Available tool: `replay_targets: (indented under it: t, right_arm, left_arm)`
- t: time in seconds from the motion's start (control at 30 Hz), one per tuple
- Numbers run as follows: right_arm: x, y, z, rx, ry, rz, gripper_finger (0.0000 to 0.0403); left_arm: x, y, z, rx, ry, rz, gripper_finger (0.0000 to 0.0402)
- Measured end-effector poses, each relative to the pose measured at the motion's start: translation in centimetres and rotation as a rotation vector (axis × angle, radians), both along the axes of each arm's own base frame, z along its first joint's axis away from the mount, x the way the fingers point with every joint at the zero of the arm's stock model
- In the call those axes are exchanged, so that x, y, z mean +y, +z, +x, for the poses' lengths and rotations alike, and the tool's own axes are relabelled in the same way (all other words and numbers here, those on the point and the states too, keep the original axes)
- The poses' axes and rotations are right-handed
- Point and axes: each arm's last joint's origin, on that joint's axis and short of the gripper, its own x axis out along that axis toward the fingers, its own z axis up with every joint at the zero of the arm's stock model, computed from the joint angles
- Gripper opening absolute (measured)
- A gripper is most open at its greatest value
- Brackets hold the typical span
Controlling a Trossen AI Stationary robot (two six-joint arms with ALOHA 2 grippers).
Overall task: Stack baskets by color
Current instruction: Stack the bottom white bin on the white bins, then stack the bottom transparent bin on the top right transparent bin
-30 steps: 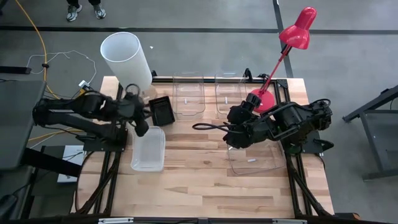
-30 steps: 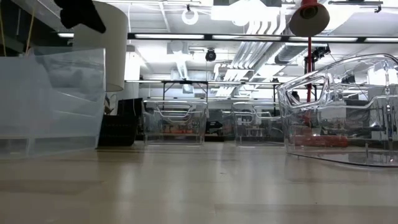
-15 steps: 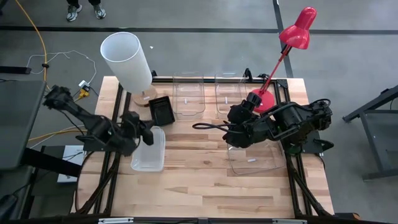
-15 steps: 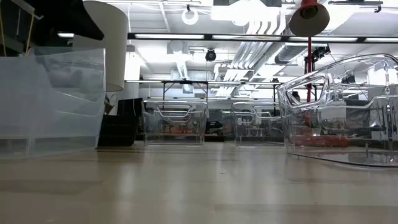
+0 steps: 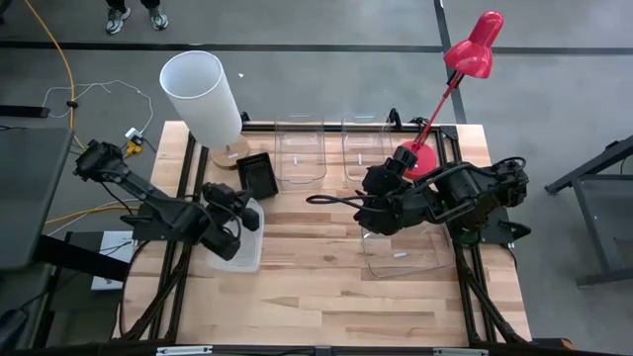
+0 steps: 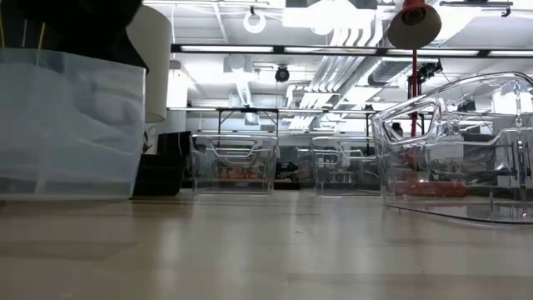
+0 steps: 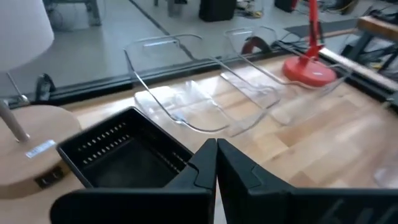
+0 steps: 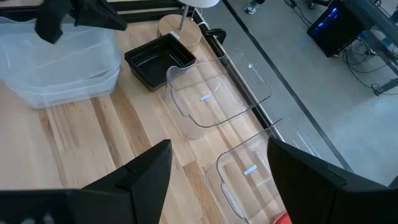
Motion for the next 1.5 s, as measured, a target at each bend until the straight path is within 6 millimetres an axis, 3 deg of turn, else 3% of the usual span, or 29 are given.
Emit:
replay_targets:
  t: [0.23, 0.33, 0.67, 0.87, 1.0, 1.2, 1.37, 1.5]
  right_arm:
    - [0.0, 0.0, 0.0, -0.001, -0.001, 0.002, 0.0252]
    - [0.0, 0.0, 0.0, -0.001, -0.001, 0.002, 0.0252]
    - [0.0, 0.0, 0.0, 0.002, 0.002, 0.001, 0.0252]
    - [0.0, 0.0, 0.0, 0.004, 0.005, 0.004, 0.0252]
    - [0.0, 0.0, 0.0, 0.006, 0.007, 0.002, 0.0252]
    - [0.1, -0.1, 0.0, 0.028, 0.033, 0.002, 0.0252]
    - [0.2, -0.2, 0.0, 0.064, 0.085, 0.027, 0.0252]
    - [0.4, -0.3, 0.0, 0.096, 0.137, 0.087, 0.0252]
  left_arm:
    - [0.6, -0.5, 0.7, 0.051, 0.021, -0.021, 0.0]
    - [0.4, -1.2, 0.7, 0.075, -0.001, -0.144, 0.0]
    - [0.4, -0.8, 0.7, 0.062, -0.007, -0.148, 0.0]
    - [0.7, 0.5, -0.1, 0.018, -0.029, -0.152, 0.0]
    - [0.7, 3.1, -0.6, 0.062, -0.146, -0.123, 0.0]
    - [1.4, 9.6, -1.4, 0.089, -0.498, -0.039, 0.0]
    - [2.4, 14.3, -1.6, -0.159, -0.831, 0.082, 0.0]
    - [3.1, 16.1, -1.4, -0.303, -0.9, 0.169, 0.0]
